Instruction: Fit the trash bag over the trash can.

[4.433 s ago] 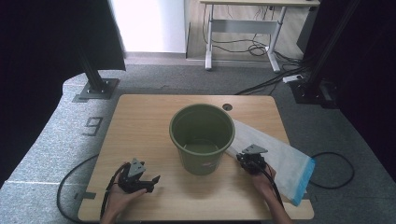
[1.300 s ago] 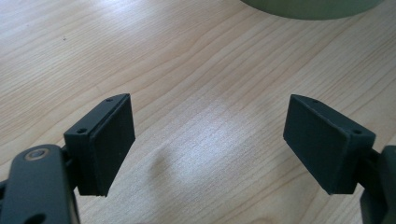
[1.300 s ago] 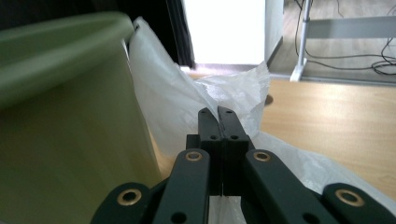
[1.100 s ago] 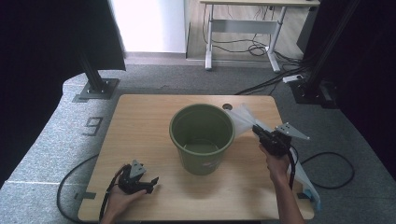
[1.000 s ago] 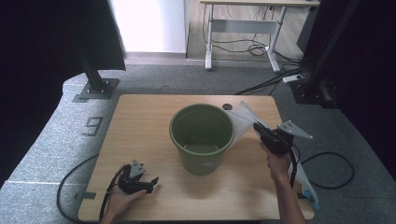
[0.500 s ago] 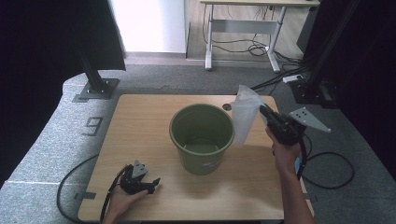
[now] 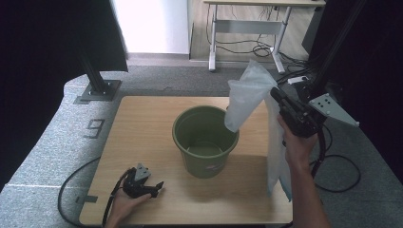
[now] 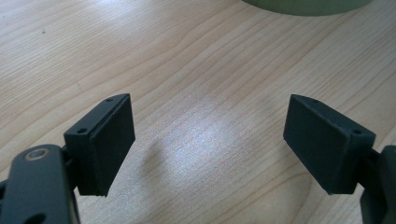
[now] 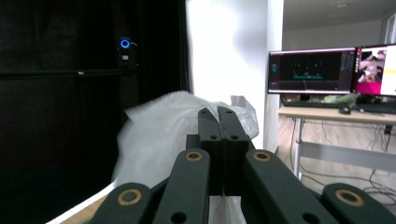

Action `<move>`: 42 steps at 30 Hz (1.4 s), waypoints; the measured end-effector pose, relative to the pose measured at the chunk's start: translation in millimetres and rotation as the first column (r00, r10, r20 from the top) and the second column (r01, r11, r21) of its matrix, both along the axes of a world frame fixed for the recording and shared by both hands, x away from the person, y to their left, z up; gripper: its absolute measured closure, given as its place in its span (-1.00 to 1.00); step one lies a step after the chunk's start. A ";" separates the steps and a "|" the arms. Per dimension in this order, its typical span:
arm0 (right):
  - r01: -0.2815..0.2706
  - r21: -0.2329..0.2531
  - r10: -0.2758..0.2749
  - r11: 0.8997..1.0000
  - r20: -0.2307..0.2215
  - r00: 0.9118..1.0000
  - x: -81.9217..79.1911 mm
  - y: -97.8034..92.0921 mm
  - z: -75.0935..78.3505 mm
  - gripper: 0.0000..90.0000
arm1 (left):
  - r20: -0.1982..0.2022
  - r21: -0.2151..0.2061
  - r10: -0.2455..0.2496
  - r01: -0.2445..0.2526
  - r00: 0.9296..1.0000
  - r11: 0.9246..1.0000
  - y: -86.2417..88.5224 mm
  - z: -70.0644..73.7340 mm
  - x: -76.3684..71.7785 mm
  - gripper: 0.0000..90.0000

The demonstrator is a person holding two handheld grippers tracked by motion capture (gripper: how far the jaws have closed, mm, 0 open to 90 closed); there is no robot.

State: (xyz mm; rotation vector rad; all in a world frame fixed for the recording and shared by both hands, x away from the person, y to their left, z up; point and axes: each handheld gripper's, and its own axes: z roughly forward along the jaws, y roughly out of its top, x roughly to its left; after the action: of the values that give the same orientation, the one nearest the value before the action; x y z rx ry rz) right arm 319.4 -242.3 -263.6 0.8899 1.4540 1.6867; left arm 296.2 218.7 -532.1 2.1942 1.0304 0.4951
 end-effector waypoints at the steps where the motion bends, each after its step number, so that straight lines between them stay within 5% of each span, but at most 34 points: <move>1: -0.006 -0.003 0.006 1.000 0.003 1.000 -1.0 3.0 0.6 0.97 | 0.000 0.000 0.000 0.000 1.000 1.000 0.0 0.0 0.0 -0.63; 8: -0.092 -0.069 0.089 0.993 -0.046 0.995 -3.7 37.9 -33.6 0.97 | -0.004 0.006 -0.002 0.002 1.000 1.000 0.1 -0.7 0.1 -0.63; 16: -0.190 -0.162 0.168 0.968 -0.141 0.976 -7.4 76.3 -87.3 0.97 | -0.004 0.004 0.002 -0.002 1.000 1.000 -0.7 -1.6 0.2 -0.63; 23: -0.242 -0.173 0.199 0.955 -0.232 0.952 0.3 86.7 -112.0 0.97 | -0.004 -0.007 0.007 -0.007 1.000 1.000 -0.2 -0.8 0.4 -0.63; 27: -0.290 -0.145 0.235 0.946 -0.310 0.921 12.3 92.3 -126.4 0.96 | -0.004 -0.015 0.011 -0.011 1.000 1.000 1.3 -0.2 1.0 -0.63; 28: -0.290 -0.145 0.235 0.946 -0.310 0.921 12.3 92.3 -126.4 0.96 | -0.004 -0.015 0.011 -0.011 1.000 1.000 1.3 -0.2 1.0 -0.63; 32: -0.348 -0.137 0.288 0.928 -0.330 0.899 10.2 94.5 -130.9 0.64 | -0.003 -0.031 0.020 -0.021 1.000 0.999 2.9 0.4 2.1 -0.63; 38: -0.299 -0.104 0.264 0.949 -0.260 0.929 -16.1 78.0 -114.5 -0.09 | 0.013 -0.049 0.023 -0.023 1.000 0.999 2.2 3.7 3.6 -0.63; 42: -0.269 -0.102 0.238 0.958 -0.244 0.940 -30.3 65.1 -109.7 -0.26 | 0.015 -0.056 0.023 -0.022 1.000 0.998 2.8 4.6 4.8 -0.63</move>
State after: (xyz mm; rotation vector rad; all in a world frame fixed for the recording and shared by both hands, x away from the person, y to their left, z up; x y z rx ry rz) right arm 289.0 -177.2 -373.3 0.8747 1.8851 1.6869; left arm 301.0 221.5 -527.5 2.1286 1.0494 0.4875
